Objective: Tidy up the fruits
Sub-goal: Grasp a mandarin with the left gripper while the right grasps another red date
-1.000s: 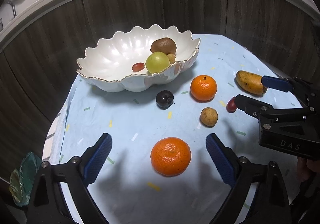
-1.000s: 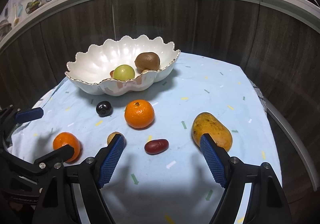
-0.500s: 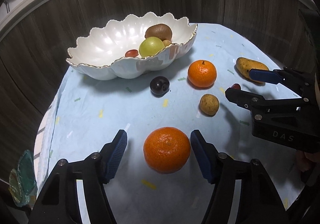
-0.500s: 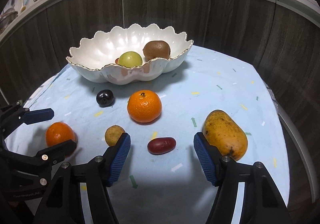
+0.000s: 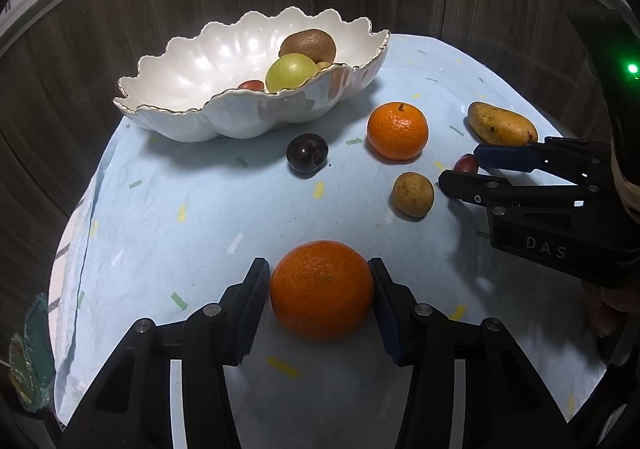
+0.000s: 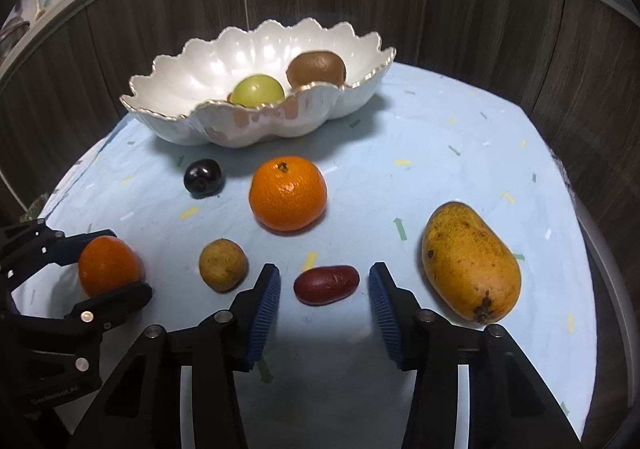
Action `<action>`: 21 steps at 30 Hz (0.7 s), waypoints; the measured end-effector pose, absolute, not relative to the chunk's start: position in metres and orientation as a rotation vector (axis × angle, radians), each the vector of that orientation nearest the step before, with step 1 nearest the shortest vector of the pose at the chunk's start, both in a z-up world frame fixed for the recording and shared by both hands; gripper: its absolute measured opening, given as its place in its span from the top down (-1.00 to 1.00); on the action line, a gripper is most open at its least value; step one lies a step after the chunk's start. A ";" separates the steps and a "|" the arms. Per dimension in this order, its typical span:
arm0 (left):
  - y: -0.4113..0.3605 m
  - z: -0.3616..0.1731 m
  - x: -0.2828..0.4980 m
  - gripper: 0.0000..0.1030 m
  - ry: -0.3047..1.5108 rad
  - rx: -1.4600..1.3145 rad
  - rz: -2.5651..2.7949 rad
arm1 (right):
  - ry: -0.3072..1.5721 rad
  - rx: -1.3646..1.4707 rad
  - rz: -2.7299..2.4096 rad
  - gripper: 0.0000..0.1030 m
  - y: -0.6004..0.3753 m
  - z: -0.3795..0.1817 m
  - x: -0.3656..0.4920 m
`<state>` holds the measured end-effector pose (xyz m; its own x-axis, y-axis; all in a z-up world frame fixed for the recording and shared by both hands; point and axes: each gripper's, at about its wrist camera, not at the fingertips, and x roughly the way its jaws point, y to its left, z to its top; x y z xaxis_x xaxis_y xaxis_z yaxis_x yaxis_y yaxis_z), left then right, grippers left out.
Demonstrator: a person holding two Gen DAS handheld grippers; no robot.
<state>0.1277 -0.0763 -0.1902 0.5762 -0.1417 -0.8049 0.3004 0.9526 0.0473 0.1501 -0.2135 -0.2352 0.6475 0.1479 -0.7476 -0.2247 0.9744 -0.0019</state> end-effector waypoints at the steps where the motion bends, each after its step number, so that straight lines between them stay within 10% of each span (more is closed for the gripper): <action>1: -0.076 -0.190 0.128 0.07 0.922 0.185 -0.263 | 0.845 -0.092 0.213 0.12 -0.214 -0.236 0.151; 21: -0.074 -0.179 0.126 0.16 0.895 0.180 -0.259 | 0.827 -0.066 0.205 0.39 -0.216 -0.225 0.142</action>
